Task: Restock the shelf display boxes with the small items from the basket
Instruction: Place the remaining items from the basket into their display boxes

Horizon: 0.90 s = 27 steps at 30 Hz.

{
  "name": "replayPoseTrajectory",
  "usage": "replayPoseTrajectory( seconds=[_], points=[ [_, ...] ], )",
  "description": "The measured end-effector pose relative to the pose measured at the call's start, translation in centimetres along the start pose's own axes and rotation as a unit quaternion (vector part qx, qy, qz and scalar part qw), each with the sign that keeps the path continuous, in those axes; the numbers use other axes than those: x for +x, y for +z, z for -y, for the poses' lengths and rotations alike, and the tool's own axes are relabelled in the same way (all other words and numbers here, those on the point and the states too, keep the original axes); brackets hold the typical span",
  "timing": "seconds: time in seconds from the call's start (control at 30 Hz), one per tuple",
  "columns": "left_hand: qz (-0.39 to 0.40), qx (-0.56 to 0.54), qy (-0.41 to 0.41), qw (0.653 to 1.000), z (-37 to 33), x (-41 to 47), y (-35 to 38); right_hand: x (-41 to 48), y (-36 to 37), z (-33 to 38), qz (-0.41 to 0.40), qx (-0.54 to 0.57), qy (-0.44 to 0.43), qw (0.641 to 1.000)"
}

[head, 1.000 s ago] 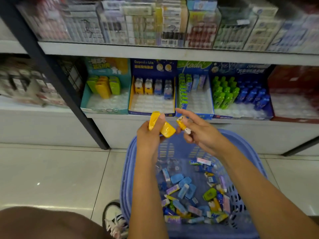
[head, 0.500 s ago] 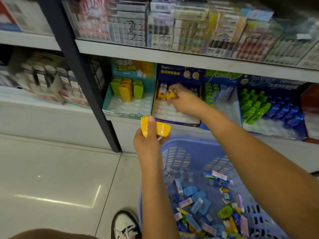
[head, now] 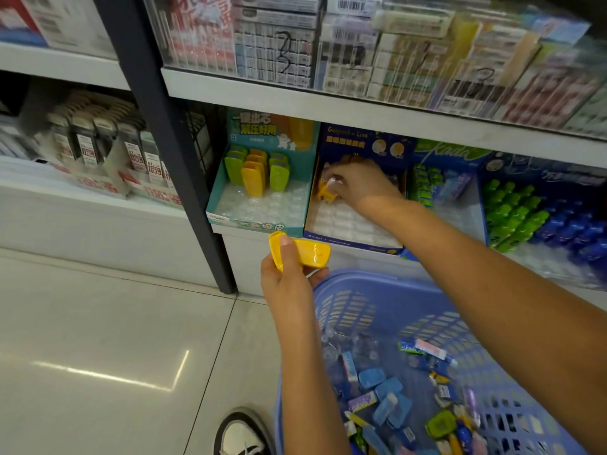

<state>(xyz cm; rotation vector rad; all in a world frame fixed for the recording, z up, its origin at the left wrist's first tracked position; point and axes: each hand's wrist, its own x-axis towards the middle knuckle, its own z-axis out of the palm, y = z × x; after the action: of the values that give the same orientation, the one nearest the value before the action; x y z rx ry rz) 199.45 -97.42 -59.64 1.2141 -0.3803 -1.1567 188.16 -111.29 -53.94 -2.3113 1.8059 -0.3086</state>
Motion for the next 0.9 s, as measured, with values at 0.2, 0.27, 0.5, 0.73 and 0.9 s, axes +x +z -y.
replayPoseTrajectory(
  seconds=[0.2,0.27,0.5,0.73,0.9],
  points=[
    [-0.006,-0.006,-0.005,1.000,0.1,0.2,0.1,0.4,-0.3,0.2,-0.025,0.005,-0.016,1.000],
    [-0.009,-0.011,-0.010,1.000,-0.1,0.2,0.1,0.5,-0.3,0.3,-0.026,0.004,-0.026,0.999],
    [-0.006,-0.024,-0.014,1.000,-0.9,0.2,0.3,-0.1,1.1,0.2,-0.038,0.003,-0.003,0.999],
    [0.012,-0.037,-0.017,0.999,-1.4,-0.3,0.3,-1.6,1.1,1.1,-0.045,0.035,0.026,0.998],
    [0.030,-0.002,0.031,0.999,-2.0,-0.2,-0.3,-7.3,-0.1,3.1,0.001,0.277,-0.038,0.960]
  ],
)
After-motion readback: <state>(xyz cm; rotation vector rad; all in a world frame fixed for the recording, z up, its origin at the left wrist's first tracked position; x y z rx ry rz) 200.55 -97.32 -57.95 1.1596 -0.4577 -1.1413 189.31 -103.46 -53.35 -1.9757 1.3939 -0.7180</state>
